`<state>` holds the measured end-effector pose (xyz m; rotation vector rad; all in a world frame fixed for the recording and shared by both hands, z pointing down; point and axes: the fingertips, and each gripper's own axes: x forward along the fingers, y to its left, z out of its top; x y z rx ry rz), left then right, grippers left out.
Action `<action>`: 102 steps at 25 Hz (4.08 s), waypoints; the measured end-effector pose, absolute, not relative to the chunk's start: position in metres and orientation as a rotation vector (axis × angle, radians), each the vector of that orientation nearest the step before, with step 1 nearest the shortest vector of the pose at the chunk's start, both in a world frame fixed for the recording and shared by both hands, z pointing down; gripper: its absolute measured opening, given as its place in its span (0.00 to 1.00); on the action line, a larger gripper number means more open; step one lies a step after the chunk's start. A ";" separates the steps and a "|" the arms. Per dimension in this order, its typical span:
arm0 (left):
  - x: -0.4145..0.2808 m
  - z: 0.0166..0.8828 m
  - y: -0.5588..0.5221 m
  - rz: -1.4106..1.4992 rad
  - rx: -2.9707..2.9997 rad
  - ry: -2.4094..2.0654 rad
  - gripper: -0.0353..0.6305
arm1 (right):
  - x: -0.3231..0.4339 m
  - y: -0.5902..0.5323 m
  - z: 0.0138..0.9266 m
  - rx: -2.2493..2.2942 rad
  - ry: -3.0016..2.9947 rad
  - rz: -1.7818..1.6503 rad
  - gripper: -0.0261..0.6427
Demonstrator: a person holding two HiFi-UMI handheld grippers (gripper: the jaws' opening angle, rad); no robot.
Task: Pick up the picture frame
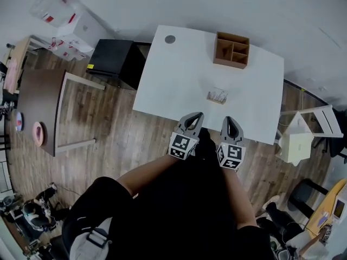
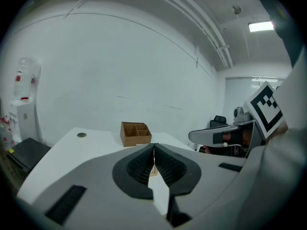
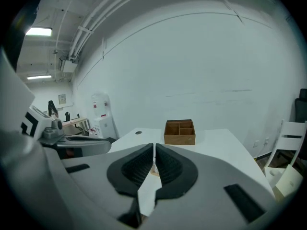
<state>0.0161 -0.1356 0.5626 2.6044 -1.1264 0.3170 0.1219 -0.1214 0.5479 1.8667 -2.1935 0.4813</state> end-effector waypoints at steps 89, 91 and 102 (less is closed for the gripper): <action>0.033 0.625 -0.169 0.573 2.444 -1.076 0.18 | 0.115 -0.153 0.626 1.632 -2.139 0.601 0.15; 0.027 0.615 -0.161 0.548 2.449 -1.084 0.18 | 0.109 -0.146 0.616 1.638 -2.143 0.585 0.15; -0.003 0.568 -0.116 0.483 2.461 -1.106 0.18 | 0.080 -0.100 0.568 1.671 -2.149 0.548 0.15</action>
